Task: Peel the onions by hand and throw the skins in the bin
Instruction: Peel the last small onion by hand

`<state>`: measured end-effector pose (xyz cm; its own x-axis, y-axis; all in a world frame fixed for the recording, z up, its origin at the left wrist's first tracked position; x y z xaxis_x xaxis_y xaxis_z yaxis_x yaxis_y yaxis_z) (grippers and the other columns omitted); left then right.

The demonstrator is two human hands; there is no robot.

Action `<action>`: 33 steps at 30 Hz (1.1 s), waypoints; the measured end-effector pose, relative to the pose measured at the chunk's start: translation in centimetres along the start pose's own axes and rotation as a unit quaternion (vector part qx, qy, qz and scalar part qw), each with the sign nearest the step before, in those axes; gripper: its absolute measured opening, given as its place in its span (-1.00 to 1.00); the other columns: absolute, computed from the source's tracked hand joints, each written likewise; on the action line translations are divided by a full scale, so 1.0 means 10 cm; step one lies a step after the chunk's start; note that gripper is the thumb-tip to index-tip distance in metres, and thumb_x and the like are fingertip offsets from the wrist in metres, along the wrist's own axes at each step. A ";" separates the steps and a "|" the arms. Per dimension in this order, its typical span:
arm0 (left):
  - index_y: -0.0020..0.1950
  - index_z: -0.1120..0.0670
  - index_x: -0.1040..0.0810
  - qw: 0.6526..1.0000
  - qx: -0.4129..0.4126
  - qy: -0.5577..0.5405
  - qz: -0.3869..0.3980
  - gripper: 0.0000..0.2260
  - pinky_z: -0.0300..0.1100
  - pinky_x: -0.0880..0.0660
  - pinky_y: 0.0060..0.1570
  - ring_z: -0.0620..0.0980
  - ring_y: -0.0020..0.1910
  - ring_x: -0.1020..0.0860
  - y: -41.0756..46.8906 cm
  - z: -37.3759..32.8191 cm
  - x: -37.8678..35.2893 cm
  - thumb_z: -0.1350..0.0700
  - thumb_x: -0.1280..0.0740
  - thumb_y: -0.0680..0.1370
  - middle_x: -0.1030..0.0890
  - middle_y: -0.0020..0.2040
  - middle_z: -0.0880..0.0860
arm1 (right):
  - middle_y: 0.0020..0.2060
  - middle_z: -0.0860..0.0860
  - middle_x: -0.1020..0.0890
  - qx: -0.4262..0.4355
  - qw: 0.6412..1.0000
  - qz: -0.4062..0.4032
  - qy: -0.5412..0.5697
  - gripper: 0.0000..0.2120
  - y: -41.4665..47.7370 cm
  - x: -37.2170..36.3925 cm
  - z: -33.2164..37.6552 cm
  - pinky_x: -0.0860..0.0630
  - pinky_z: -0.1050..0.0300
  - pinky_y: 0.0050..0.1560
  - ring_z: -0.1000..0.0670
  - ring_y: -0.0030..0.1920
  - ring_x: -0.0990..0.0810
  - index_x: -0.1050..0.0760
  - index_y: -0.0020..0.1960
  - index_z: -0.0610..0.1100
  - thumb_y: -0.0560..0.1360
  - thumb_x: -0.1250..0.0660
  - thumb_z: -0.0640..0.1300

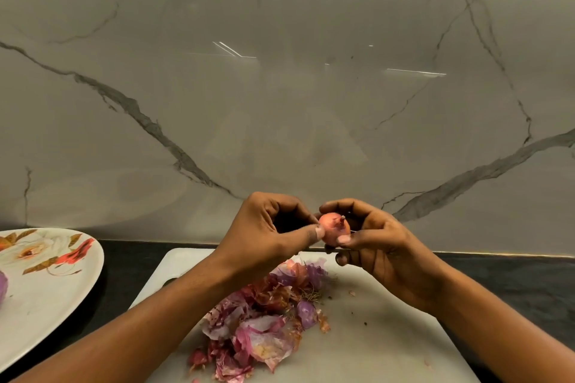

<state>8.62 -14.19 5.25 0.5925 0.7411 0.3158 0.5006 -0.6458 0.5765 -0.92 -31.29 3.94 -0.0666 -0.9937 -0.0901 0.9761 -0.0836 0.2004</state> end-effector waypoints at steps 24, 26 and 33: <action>0.03 0.15 -0.79 0.998 -0.055 -0.002 0.020 -0.91 0.17 -0.67 -0.12 0.12 -0.11 -0.68 0.02 0.02 0.01 0.23 -0.53 0.54 -0.67 -0.08 0.06 | 0.12 -0.24 -0.69 -0.002 0.999 0.024 -0.047 -0.61 -0.02 0.00 -0.01 -0.54 0.19 -0.12 -0.04 -0.05 -0.60 -0.66 0.30 -0.20 0.47 -0.44 -0.24; 0.01 0.15 -0.78 0.997 -0.077 0.025 0.010 -0.93 0.14 -0.64 -0.14 0.13 -0.11 -0.67 0.03 0.01 0.03 0.25 -0.51 0.55 -0.68 -0.09 0.03 | 0.15 -0.25 -0.68 0.004 0.998 0.030 -0.050 -0.59 -0.03 -0.02 -0.01 -0.54 0.19 -0.10 -0.05 -0.02 -0.59 -0.64 0.33 -0.21 0.48 -0.44 -0.23; 0.02 0.10 -0.71 0.992 -0.094 0.089 0.005 -0.95 -0.07 -0.64 -0.14 0.06 -0.11 -0.65 0.05 0.05 0.00 0.20 -0.44 0.63 -0.66 -0.10 -0.05 | 0.17 -0.25 -0.66 0.009 0.998 0.037 -0.047 -0.60 -0.01 -0.02 0.00 -0.54 0.20 -0.08 -0.03 -0.03 -0.58 -0.63 0.33 -0.20 0.50 -0.43 -0.23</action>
<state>9.18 -14.56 5.14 0.4681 0.7665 0.4397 0.3589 -0.6196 0.6980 -1.02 -31.12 3.90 -0.0143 -0.9998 0.0164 0.9753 -0.0104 0.2204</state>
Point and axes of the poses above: each hand's wrist, its own y-axis towards the middle knuckle, its own x-axis out of the back of the hand, z = x × y, the point moved 4 cm from there along y, towards the middle knuckle
